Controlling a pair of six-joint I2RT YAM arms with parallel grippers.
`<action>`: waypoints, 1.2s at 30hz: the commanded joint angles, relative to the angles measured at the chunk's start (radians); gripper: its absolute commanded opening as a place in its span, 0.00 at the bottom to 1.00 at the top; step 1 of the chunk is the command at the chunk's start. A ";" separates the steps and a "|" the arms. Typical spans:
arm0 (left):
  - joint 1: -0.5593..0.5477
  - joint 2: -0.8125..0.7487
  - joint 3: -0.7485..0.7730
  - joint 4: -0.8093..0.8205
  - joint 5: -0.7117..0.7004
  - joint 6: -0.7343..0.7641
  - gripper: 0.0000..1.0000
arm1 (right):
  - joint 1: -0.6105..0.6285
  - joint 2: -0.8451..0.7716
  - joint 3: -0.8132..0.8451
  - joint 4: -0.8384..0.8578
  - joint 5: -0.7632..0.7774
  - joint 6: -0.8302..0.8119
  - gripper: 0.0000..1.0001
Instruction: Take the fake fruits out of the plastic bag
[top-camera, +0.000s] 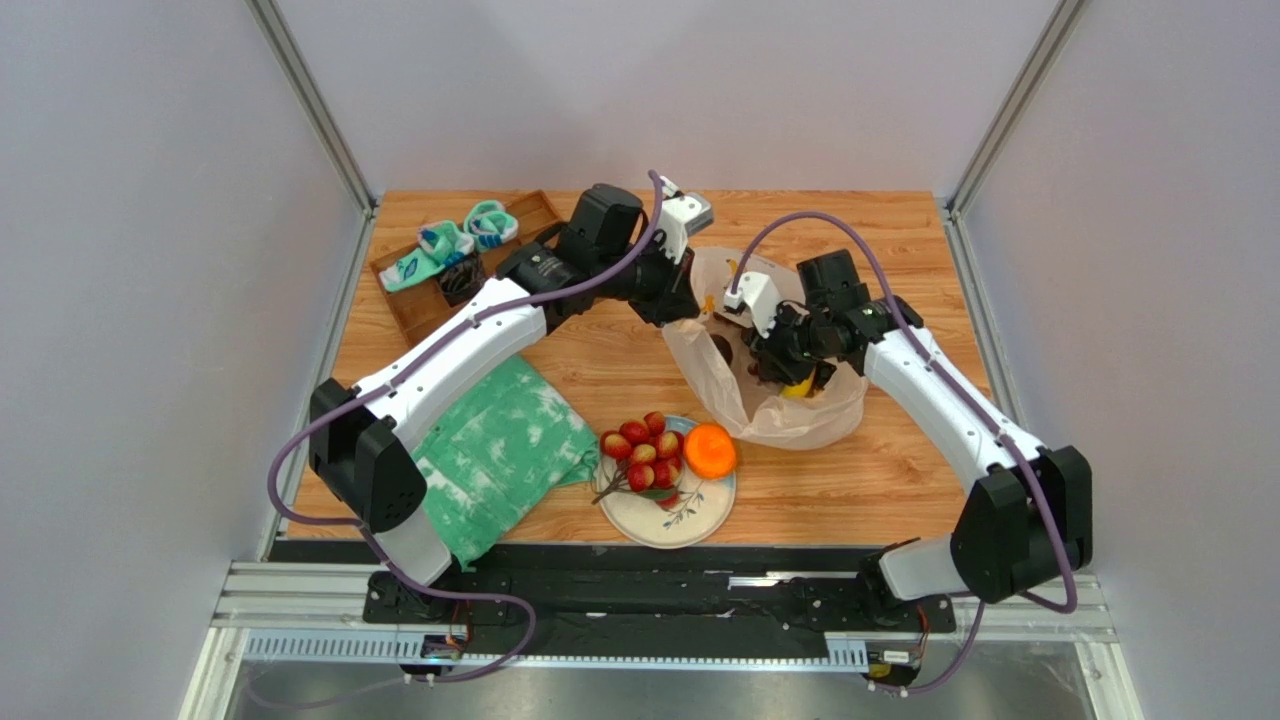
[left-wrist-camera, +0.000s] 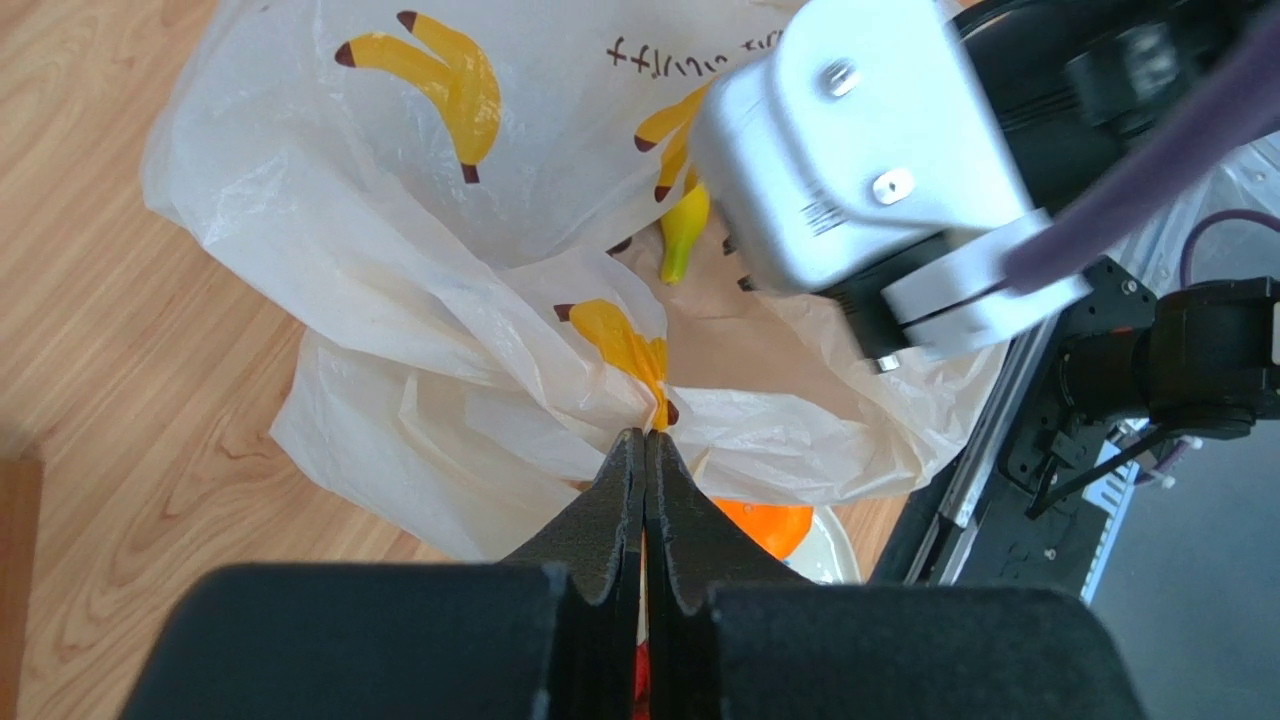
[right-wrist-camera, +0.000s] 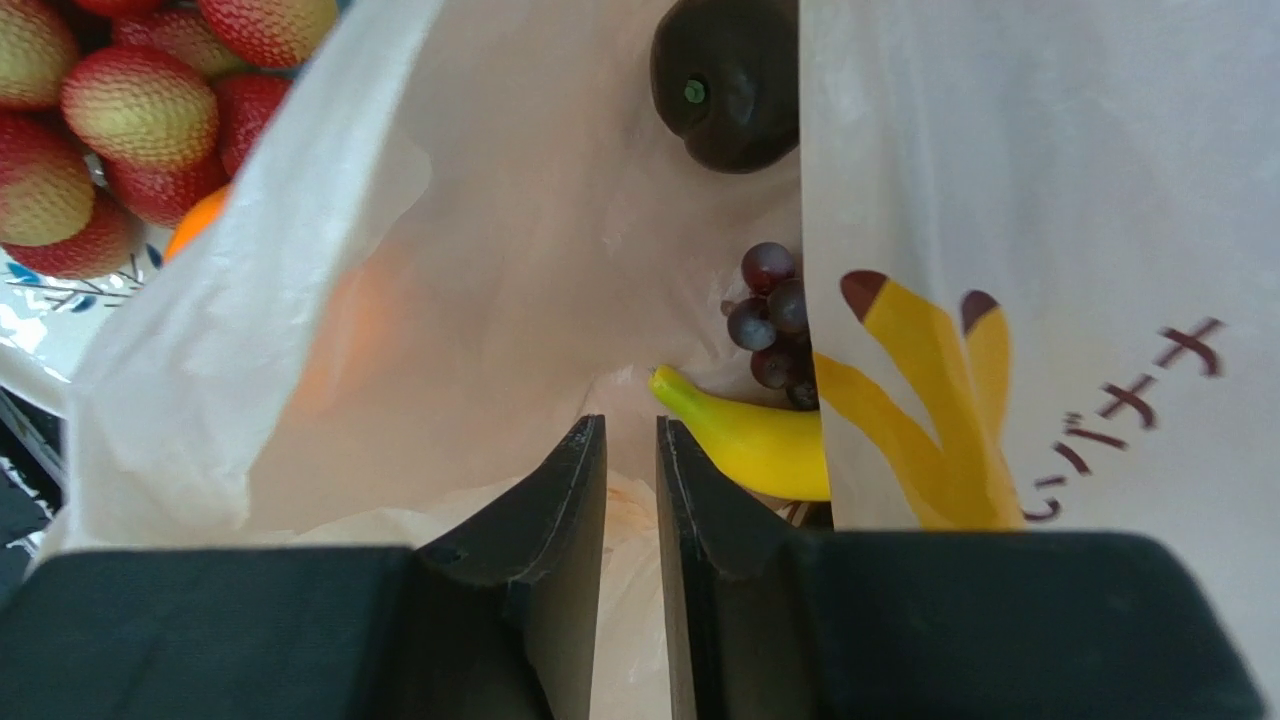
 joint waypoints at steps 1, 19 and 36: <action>0.000 -0.008 0.055 0.018 -0.016 0.002 0.00 | -0.008 0.062 0.017 0.032 0.048 -0.046 0.23; 0.000 -0.020 0.025 0.033 0.049 0.000 0.00 | -0.113 0.408 0.241 0.194 0.353 0.186 0.59; 0.000 -0.011 0.031 0.041 0.052 -0.001 0.00 | -0.117 0.367 0.294 0.237 0.246 0.195 0.24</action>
